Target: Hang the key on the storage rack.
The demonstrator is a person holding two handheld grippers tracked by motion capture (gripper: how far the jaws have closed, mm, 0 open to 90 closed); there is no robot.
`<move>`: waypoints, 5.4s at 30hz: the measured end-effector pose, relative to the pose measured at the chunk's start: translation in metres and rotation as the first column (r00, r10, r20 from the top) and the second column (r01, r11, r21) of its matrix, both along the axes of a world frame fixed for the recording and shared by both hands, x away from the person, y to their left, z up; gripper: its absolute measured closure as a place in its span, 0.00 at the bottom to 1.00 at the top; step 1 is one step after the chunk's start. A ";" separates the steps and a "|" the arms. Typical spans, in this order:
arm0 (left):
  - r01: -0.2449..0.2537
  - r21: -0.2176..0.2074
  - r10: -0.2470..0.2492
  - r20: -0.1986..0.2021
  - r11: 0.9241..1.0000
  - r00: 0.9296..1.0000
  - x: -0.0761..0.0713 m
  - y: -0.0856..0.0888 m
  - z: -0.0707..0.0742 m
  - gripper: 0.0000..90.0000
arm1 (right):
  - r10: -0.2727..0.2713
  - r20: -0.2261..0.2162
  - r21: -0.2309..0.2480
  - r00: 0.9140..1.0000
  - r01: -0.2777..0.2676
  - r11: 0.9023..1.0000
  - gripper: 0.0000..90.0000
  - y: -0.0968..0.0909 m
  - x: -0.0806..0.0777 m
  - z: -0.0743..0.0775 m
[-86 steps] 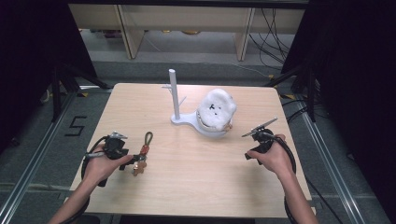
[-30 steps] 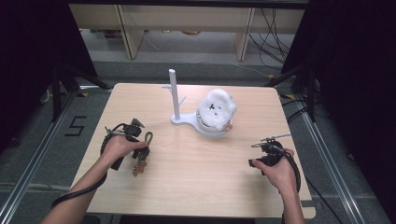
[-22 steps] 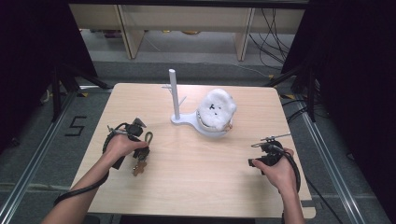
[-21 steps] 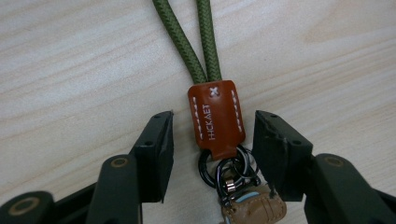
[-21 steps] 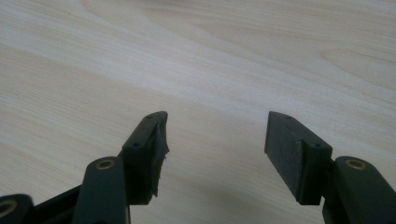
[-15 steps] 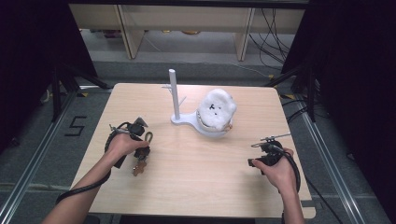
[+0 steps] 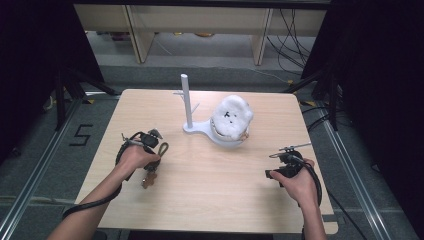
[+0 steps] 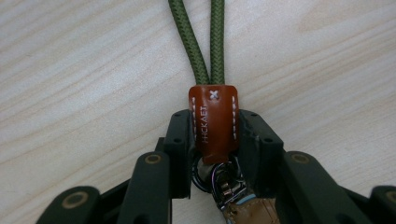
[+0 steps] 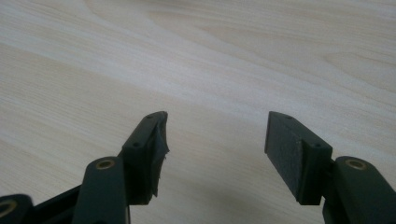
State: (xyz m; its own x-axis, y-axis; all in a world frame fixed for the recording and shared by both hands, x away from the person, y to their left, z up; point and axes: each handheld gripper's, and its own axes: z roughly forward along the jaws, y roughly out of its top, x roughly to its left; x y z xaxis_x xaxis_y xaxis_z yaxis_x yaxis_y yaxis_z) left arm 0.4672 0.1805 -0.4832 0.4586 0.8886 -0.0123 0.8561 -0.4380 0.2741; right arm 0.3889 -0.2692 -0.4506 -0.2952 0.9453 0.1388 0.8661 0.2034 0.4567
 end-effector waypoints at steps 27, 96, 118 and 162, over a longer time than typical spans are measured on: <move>0.053 -0.093 -0.039 0.143 0.994 0.989 -0.027 0.033 0.009 0.75 | -0.005 0.005 -0.003 1.000 0.006 1.000 0.44 -0.001 0.000 -0.001; 0.225 -0.433 0.235 0.778 0.873 0.583 -0.059 0.050 0.036 0.75 | -0.020 0.022 0.023 1.000 0.019 1.000 0.44 0.001 -0.002 0.000; 0.262 -0.412 0.213 0.805 0.873 0.554 -0.047 0.039 0.056 0.75 | -0.008 0.034 0.013 0.999 0.007 1.000 0.44 0.000 -0.002 0.000; 0.303 -0.372 0.138 0.802 0.878 0.582 -0.019 0.011 0.066 0.75 | -0.017 0.051 0.003 0.999 0.017 1.000 0.45 -0.002 -0.003 0.000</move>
State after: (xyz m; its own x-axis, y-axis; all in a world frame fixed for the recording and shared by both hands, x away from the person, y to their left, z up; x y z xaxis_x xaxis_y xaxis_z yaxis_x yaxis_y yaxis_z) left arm 0.4477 0.1911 -0.4172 0.5456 0.8375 0.0317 0.1584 -0.1401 0.9774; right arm 0.3862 -0.2716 -0.4502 -0.2860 0.9498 0.1265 0.8449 0.1877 0.5009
